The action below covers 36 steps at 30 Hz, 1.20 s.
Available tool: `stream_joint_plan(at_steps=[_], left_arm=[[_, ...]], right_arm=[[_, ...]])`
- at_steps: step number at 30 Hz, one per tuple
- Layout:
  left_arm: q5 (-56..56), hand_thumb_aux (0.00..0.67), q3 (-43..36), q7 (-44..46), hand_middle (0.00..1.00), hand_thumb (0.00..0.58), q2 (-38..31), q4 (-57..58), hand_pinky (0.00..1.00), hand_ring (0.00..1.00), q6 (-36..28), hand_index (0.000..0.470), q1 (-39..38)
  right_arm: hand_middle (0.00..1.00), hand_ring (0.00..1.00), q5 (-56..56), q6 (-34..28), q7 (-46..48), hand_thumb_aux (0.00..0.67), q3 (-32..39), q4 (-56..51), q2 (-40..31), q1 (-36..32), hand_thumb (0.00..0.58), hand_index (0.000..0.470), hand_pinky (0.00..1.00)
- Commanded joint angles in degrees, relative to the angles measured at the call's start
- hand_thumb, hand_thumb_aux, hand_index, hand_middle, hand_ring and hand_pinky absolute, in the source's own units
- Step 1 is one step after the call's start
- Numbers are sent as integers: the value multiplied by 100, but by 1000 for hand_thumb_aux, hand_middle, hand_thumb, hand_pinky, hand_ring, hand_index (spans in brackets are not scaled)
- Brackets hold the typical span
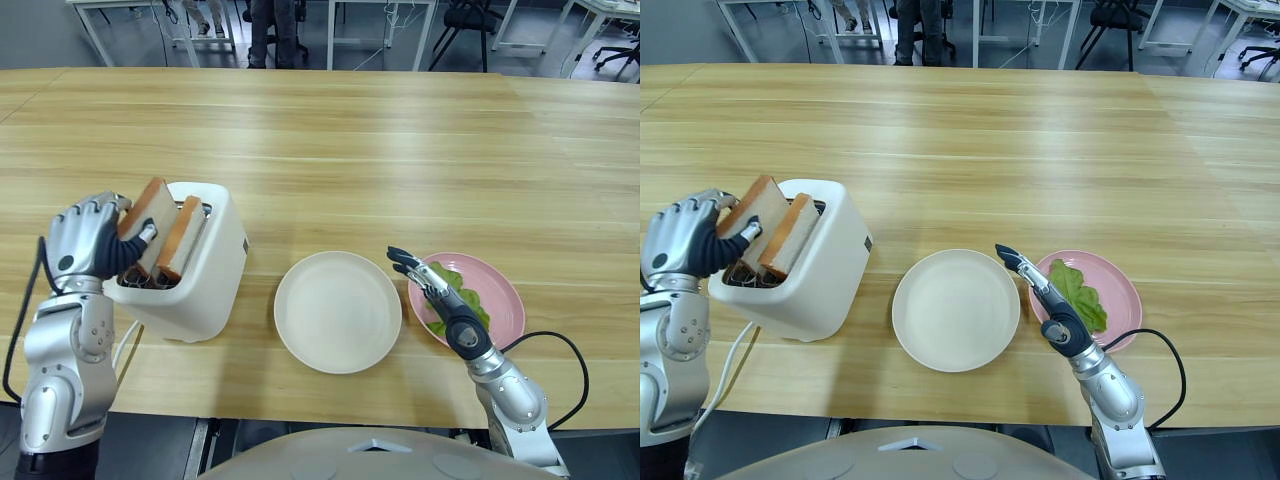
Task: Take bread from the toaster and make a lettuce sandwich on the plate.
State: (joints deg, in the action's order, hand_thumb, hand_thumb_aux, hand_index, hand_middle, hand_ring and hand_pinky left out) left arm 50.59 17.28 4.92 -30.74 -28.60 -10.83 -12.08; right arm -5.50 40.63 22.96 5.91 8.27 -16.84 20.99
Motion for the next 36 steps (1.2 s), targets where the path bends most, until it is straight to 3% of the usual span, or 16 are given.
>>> stream_joint_plan(at_steps=[1,11,16,19,27,31,36], left_arm=[[-323,670,245,-128,1000,580,30,-174,1000,1000,102,460,102],[-770,670,911,-688,1000,580,-23,-294,1000,1000,366,460,522],[-1522,670,869,-193,1000,580,-482,-535,1000,1000,787,460,1099],[-2168,670,331,354,1000,580,-599,-629,1000,1000,954,460,1563],[-3427,670,-2106,2130,1000,580,-219,-450,1000,1000,789,460,2847],[-3640,670,-3118,2779,1000,580,90,95,1000,1000,687,460,3002],[-3242,670,-3986,2809,1000,580,523,1273,1000,1000,893,460,3036]], right_arm=[[0,0,31,-63,-5,0,2,-12,-12,-8,0,0,0],[0,0,-3,-75,16,0,-12,-71,-29,-105,0,0,0],[0,0,-10,-70,-25,0,-132,-76,-63,-255,0,0,0],[0,0,38,-85,-165,0,-327,-118,-51,-424,0,0,0],[0,0,269,282,-548,0,-881,-243,4,-846,0,0,0],[0,0,682,817,-636,0,-1029,-194,-79,-974,0,0,0],[0,0,1665,1825,-312,0,-839,-105,-663,-886,0,0,0]])
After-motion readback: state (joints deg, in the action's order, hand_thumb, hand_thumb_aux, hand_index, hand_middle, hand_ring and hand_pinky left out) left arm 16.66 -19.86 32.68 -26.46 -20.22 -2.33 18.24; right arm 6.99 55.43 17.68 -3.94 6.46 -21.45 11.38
